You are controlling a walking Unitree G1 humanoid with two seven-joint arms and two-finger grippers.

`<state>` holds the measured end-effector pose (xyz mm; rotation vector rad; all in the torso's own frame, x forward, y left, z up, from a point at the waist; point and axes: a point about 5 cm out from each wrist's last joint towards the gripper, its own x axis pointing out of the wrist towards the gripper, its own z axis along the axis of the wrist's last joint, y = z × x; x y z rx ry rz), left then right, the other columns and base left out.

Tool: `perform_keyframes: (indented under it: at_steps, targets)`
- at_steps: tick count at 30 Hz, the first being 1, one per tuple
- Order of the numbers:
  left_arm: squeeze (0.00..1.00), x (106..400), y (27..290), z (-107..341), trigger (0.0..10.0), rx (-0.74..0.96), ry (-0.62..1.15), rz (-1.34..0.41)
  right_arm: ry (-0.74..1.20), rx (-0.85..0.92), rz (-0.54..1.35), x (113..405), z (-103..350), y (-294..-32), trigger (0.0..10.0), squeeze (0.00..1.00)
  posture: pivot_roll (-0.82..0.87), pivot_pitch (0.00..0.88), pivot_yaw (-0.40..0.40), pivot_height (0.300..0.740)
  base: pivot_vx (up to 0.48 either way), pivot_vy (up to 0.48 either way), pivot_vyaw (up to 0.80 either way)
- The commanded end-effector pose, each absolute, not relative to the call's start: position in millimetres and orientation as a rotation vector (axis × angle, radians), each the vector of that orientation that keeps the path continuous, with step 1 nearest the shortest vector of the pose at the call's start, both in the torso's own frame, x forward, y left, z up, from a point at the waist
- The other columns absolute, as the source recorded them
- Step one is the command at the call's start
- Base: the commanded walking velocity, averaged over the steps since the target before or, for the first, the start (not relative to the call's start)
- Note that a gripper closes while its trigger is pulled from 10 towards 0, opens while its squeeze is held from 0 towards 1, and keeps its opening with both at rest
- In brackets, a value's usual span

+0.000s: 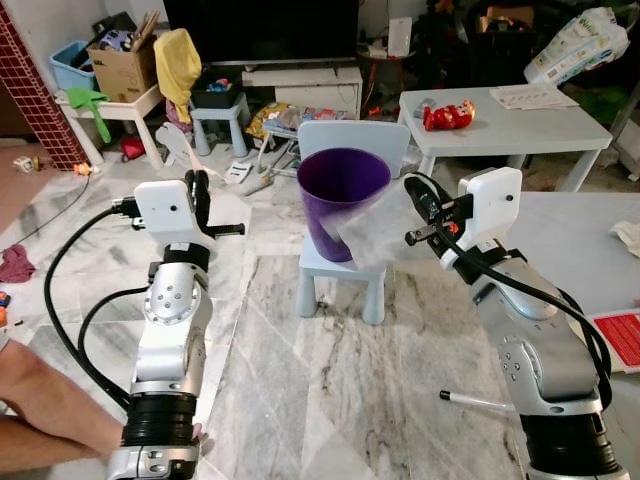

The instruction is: Picking trash to rubbish bin

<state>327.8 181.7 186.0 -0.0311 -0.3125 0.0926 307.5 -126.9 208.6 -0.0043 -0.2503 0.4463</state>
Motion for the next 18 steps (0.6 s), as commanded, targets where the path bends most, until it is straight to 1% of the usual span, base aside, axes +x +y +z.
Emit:
perform_keyframes:
  at_steps: [1,14,16,18]
  targets:
    - [0.00,329.4,171.0,190.3,0.0,-0.044,-0.326,0.057,-0.254,-0.007,0.425,307.6,210.9,-133.6,10.0,0.00,-0.03,0.061,0.012,0.740,0.480,0.000,0.00]
    - [0.00,330.0,171.1,189.7,0.0,-0.039,-0.323,0.054,-0.258,-0.019,0.435,307.0,210.5,-131.9,10.0,0.00,-0.03,0.060,0.017,0.740,0.480,0.000,0.00]
    - [0.00,330.1,170.8,189.6,0.0,-0.038,-0.323,0.054,-0.258,-0.019,0.441,306.6,210.1,-131.4,10.0,0.00,-0.03,0.060,0.017,0.740,0.480,0.000,0.40]
    - [0.00,330.5,170.6,189.7,0.0,-0.037,-0.323,0.051,-0.257,-0.017,0.444,306.2,209.7,-130.7,10.0,0.00,-0.03,0.062,0.016,0.740,0.480,0.000,0.80]
